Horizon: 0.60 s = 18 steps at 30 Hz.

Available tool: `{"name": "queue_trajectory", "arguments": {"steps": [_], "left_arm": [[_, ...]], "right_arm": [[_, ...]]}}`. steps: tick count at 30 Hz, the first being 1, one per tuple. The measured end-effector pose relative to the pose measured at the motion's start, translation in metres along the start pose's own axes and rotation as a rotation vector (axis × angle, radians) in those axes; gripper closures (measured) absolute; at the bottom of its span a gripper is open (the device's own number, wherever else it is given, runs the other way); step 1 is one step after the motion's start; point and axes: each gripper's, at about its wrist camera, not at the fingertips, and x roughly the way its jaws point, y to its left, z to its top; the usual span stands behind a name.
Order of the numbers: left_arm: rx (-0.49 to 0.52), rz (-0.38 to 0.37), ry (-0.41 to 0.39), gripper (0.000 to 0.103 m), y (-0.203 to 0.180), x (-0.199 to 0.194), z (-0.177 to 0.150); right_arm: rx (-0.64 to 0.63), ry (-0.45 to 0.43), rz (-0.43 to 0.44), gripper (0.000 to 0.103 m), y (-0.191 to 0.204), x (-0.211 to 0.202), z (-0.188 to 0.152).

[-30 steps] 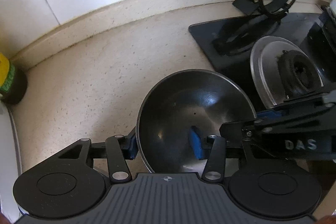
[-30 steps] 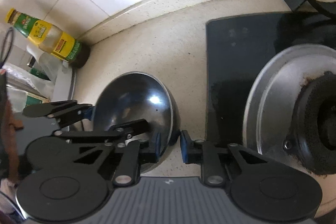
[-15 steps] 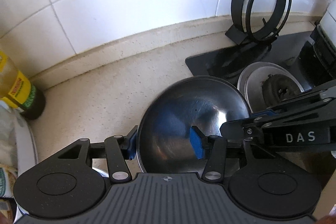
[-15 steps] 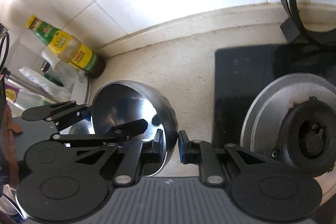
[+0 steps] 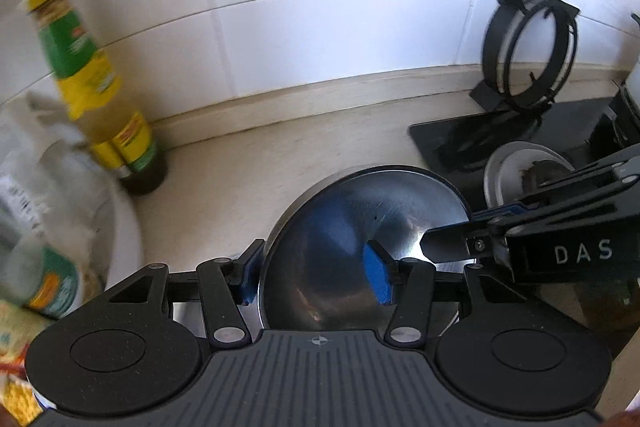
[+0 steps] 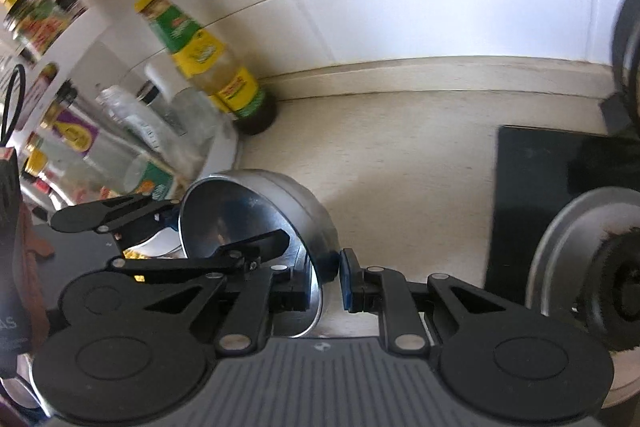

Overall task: Organize plates and bowls
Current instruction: 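Carry the held steel bowl onto the nested bowls and open both grippers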

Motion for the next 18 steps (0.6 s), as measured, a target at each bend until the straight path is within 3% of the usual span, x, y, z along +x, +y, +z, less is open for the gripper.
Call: {"name": "queue_trajectory", "arguments": {"steps": [12,18], "left_arm": [[-0.14,0.067,0.029,0.043,0.059,-0.01,-0.033],[-0.182,0.052,0.033,0.044,0.069,-0.003,-0.039]], "right_arm": [[-0.079,0.071,0.05,0.063,0.056,0.047,-0.001],[-0.09,0.057,0.02,0.063,0.06,0.058,0.003]]}}
